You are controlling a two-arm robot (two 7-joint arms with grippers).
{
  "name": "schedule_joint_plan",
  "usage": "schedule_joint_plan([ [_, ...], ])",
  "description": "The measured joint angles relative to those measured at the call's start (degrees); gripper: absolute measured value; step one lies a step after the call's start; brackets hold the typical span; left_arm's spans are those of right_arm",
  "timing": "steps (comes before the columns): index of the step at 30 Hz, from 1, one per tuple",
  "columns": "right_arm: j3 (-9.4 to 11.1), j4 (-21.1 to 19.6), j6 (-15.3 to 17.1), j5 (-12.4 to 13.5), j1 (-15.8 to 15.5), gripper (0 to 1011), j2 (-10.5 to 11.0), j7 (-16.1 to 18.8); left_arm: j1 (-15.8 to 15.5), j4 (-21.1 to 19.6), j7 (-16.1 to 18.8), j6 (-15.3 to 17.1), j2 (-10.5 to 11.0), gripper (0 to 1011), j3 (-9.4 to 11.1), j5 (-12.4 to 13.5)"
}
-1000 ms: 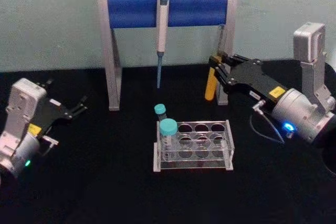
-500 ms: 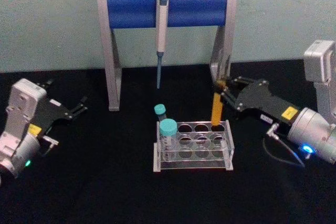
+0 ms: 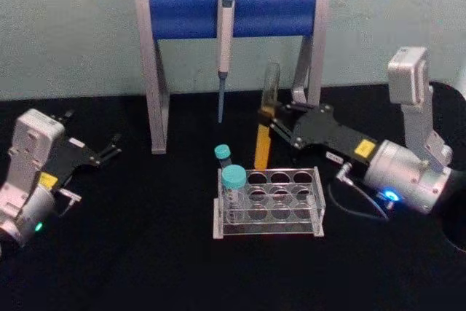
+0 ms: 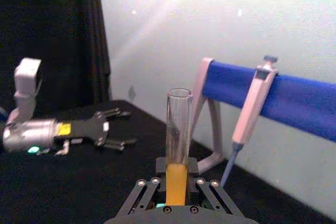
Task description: Pick up the test tube from the test tube rack, shake it, then place it back into the test tube rack.
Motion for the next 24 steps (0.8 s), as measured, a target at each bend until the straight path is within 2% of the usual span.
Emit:
schedule_joint_plan([
  [9,0.3,4.5,-1.9,-1.4,2.7,221,-3.1,-4.3,0.0,0.0,0.0,0.0,0.0,1001,0.0,0.0],
  [15,1.2,5.2,-1.8,-2.4,2.7,221,-3.6,-6.0,0.0,0.0,0.0,0.0,0.0,1001,0.0,0.0],
  [24,1.8,5.2,-1.4,-3.0,2.3,221,-3.8,-6.0,0.0,0.0,0.0,0.0,0.0,1001,0.0,0.0],
])
